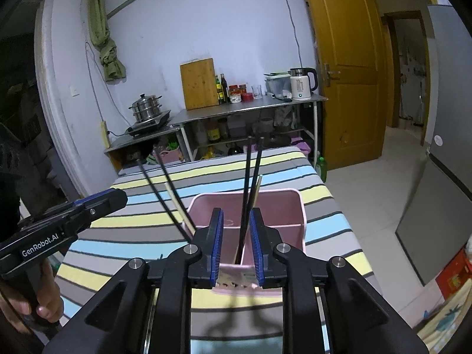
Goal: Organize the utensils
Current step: 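Lower the black chopsticks into the basket and open both tools, then move both tools back over the remaining black chopsticks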
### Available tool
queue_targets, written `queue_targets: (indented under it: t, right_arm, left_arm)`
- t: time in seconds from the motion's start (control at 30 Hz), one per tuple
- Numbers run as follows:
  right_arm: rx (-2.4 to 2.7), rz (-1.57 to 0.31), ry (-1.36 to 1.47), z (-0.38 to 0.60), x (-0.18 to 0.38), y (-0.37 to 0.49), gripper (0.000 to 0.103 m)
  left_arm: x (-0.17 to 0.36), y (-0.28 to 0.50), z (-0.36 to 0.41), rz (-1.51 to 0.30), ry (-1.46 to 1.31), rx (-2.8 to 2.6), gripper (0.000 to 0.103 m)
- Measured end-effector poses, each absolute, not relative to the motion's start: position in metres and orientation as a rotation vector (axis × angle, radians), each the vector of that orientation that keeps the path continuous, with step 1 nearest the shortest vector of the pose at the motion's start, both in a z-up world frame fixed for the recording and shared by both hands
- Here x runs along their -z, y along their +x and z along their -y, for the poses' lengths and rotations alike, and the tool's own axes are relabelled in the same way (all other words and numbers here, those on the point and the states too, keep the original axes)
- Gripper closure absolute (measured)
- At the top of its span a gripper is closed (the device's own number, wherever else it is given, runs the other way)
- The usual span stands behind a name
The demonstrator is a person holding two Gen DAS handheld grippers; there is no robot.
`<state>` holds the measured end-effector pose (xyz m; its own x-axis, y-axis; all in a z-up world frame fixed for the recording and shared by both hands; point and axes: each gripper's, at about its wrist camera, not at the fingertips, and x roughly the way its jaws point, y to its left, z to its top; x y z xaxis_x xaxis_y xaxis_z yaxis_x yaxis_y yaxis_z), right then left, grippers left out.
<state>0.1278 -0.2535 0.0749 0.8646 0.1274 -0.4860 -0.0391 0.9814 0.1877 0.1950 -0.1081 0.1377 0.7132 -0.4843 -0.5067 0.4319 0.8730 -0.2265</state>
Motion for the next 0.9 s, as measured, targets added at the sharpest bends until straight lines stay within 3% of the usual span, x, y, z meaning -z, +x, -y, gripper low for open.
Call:
queue_targets:
  t: [0.9]
  right_arm:
    - [-0.160,-0.571,0.133,0.207,-0.041,0.060,0.083]
  left_arm:
    - [-0.084,0.098,0.055,-0.594,-0.061,0.396,0.086]
